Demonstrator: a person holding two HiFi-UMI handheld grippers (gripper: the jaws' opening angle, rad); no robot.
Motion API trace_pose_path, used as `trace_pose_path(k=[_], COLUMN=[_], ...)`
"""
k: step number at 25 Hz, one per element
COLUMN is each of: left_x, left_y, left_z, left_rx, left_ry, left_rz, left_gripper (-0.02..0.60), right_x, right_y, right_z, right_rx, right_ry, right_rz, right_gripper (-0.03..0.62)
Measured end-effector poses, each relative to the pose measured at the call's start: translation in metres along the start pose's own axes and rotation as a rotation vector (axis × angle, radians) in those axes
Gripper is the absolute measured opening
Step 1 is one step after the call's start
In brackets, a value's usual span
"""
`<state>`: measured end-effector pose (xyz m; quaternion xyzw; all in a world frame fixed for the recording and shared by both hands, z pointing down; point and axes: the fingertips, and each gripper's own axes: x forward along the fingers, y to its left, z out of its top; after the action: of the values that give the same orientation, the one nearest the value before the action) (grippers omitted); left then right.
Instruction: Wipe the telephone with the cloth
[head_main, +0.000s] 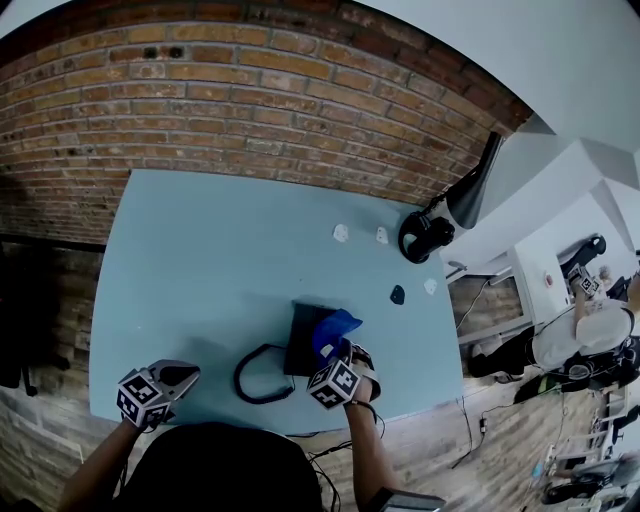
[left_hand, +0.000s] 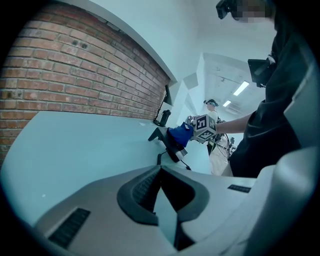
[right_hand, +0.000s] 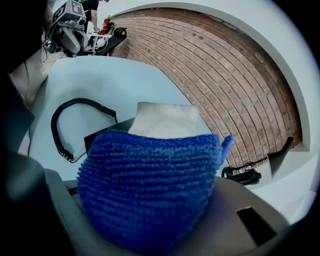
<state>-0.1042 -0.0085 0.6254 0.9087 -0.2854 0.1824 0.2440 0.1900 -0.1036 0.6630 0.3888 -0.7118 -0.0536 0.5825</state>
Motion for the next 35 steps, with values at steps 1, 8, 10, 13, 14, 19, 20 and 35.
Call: trace_pose_path(k=[1,8,10,13,14,19,20,35], left_x=[0.000,0.000,0.001,0.002,0.002,0.003,0.003,0.005], left_y=[0.000,-0.001,-0.001,-0.003,-0.003,-0.004,-0.004,-0.006], left_z=[0.000,0.001,0.001,0.001,0.001,-0.003,-0.004,-0.006], left_rx=[-0.001,-0.003,0.000,0.004,0.004,0.003,0.003,-0.002], left_ry=[0.001,-0.001,0.000,0.003,0.004,0.010,0.012,0.018], left_rz=[0.000,-0.004,-0.006,-0.009,-0.010,-0.012,-0.012,-0.020], left_gripper=[0.022,0.021,0.021,0.021,0.021,0.023,0.022,0.021], right_x=[0.000,-0.004,-0.005,-0.006,-0.006,-0.008,-0.008,-0.011], right_y=[0.001,0.010,0.014,0.019,0.021,0.028,0.030,0.048], right_z=[0.000,-0.002,-0.003,-0.004,-0.004,-0.006,-0.006,-0.009], right_rx=[0.002,0.015,0.025,0.041,0.044,0.051,0.053,0.067], right_ry=[-0.001,-0.005,-0.005,-0.014,-0.016,-0.028,-0.030,-0.042], right_rz=[-0.001,0.008,0.016,0.022,0.023,0.012,0.013,0.021], right_gripper=[0.091,0.091,0.091,0.091,0.091,0.091,0.091,0.092])
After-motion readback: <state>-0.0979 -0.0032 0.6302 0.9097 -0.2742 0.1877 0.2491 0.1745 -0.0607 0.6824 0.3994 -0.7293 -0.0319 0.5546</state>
